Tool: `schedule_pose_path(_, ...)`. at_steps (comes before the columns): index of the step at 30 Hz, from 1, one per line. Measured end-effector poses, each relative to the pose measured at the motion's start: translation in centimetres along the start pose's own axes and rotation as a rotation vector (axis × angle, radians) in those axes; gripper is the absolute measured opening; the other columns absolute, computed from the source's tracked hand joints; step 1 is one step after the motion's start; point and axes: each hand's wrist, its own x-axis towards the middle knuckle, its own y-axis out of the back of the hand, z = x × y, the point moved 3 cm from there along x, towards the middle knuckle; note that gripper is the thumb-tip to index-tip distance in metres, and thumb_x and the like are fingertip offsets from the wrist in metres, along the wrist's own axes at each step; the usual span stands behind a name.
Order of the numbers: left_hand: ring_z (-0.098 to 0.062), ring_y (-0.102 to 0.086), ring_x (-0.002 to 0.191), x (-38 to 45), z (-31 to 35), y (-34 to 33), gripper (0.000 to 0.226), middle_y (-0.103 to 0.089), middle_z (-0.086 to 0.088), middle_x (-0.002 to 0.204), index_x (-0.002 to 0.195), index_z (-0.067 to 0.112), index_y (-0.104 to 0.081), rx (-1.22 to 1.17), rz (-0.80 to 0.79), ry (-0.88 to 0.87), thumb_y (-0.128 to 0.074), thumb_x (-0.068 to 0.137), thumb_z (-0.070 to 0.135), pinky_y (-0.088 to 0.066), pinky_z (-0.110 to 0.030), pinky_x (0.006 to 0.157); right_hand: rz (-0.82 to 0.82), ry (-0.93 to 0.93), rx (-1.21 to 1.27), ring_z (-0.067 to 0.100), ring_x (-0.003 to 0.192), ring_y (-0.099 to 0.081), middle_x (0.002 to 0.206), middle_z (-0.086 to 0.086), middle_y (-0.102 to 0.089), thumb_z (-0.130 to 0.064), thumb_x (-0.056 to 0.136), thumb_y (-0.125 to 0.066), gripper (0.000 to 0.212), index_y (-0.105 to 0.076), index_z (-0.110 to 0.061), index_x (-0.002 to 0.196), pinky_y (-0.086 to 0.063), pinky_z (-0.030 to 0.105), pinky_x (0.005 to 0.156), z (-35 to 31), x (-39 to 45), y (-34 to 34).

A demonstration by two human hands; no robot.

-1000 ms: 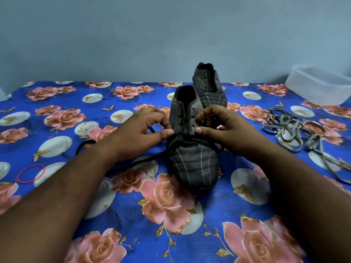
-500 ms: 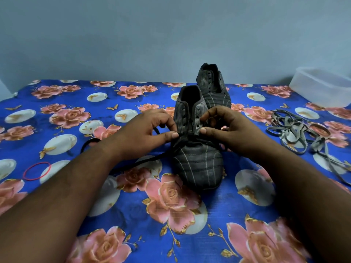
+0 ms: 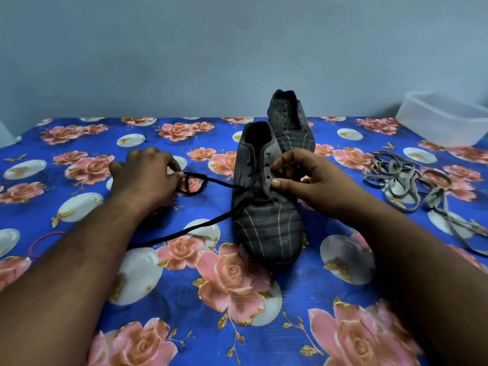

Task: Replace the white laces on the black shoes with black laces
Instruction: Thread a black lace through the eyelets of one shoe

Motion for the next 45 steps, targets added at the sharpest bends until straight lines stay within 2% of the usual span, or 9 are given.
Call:
schedule_pose_path(4,0.002,-0.052,0.114,-1.6,3.3,0.1,0.029,-0.060,0.009,0.122,0.114,0.032,-0.065,-0.568,-0.140,-0.383,-0.063,0.094,0.052,-0.043,-0.021,0.092,0.001,0.014,-0.019,0.034,0.081,-0.059,0.090,0.011,-0.063,-0.034,0.084,-0.079,0.026,-0.066,-0.027,0.106,-0.052,0.046,0.072,-0.1,0.0,0.0)
schedule_pose_path(9,-0.013,-0.059,0.098,-2.7,5.7,0.0,0.025,-0.065,0.012,0.098,0.093,0.031,-0.067,-0.686,-0.167,-0.630,-0.061,0.088,0.055,-0.047,-0.026,0.079,-0.006,0.009,-0.029,0.032,0.078,-0.060,0.089,0.008,-0.062,-0.036,0.084,-0.079,0.026,-0.066,-0.029,0.106,-0.052,0.045,0.070,-0.2,0.1,0.1)
schedule_pose_path(12,-0.016,-0.059,0.090,-2.4,5.2,0.0,0.017,-0.063,0.016,0.091,0.087,0.032,-0.063,-0.686,-0.169,-0.618,-0.063,0.091,0.048,-0.047,-0.035,0.079,-0.015,0.008,-0.016,0.028,0.075,-0.057,0.091,0.011,-0.063,-0.035,0.085,-0.079,0.026,-0.066,-0.028,0.107,-0.050,0.039,0.068,-0.3,0.0,0.0)
schedule_pose_path(15,-0.005,-0.057,0.077,-2.5,4.9,0.0,0.018,-0.062,0.023,0.084,0.091,0.030,-0.063,-0.767,-0.237,-0.559,-0.063,0.094,0.048,-0.045,-0.028,0.071,-0.025,0.006,-0.008,0.032,0.077,-0.059,0.092,0.013,-0.063,-0.037,0.084,-0.078,0.027,-0.065,-0.029,0.107,-0.051,0.040,0.068,-0.4,0.0,0.0)
schedule_pose_path(20,-0.015,-0.061,0.079,-3.4,6.0,0.1,0.013,-0.067,0.008,0.086,0.101,0.023,-0.066,-0.785,-0.279,-0.607,-0.073,0.092,0.031,-0.051,-0.033,0.076,-0.024,0.013,-0.022,0.035,0.082,-0.060,0.092,0.013,-0.062,-0.037,0.084,-0.078,0.026,-0.066,-0.031,0.106,-0.050,0.040,0.068,-0.3,0.0,0.0)
schedule_pose_path(26,-0.002,-0.056,0.066,-2.5,4.6,0.8,0.008,-0.065,0.021,0.073,0.087,0.025,-0.067,-0.743,-0.208,-0.540,-0.071,0.093,0.022,-0.043,-0.015,0.066,-0.020,0.015,-0.013,0.014,0.073,-0.054,0.091,0.012,-0.061,-0.043,0.080,-0.077,0.030,-0.066,-0.030,0.105,-0.047,0.031,0.065,-0.5,0.0,0.0)
schedule_pose_path(32,-0.011,-0.057,0.067,-2.0,3.8,0.7,0.005,-0.064,0.017,0.072,0.089,0.028,-0.069,-0.690,-0.185,-0.511,-0.073,0.092,0.027,-0.047,-0.028,0.070,-0.015,0.040,-0.034,0.031,0.077,-0.057,0.091,0.013,-0.061,-0.035,0.085,-0.079,0.025,-0.066,-0.029,0.106,-0.048,0.039,0.068,-0.6,0.0,0.0)
schedule_pose_path(39,0.001,-0.060,0.069,-2.1,4.1,0.4,0.007,-0.068,0.022,0.075,0.096,0.025,-0.076,-0.698,-0.242,-0.529,-0.071,0.093,0.023,-0.041,-0.009,0.066,0.007,0.251,-0.207,0.015,0.081,-0.057,0.085,-0.002,-0.058,-0.029,0.092,-0.069,0.009,-0.074,-0.024,0.097,-0.044,0.018,0.072,-3.4,-0.6,-0.7)
schedule_pose_path(45,-0.013,-0.060,0.075,-1.7,3.4,0.8,0.012,-0.064,0.014,0.079,0.086,0.033,-0.069,-0.618,-0.181,-0.544,-0.069,0.095,0.025,-0.052,-0.040,0.077,-0.049,0.250,-0.366,0.006,0.080,-0.051,0.079,-0.011,-0.052,-0.043,0.093,-0.060,0.020,-0.073,-0.028,0.094,-0.033,0.017,0.071,-3.0,-0.5,-1.6)
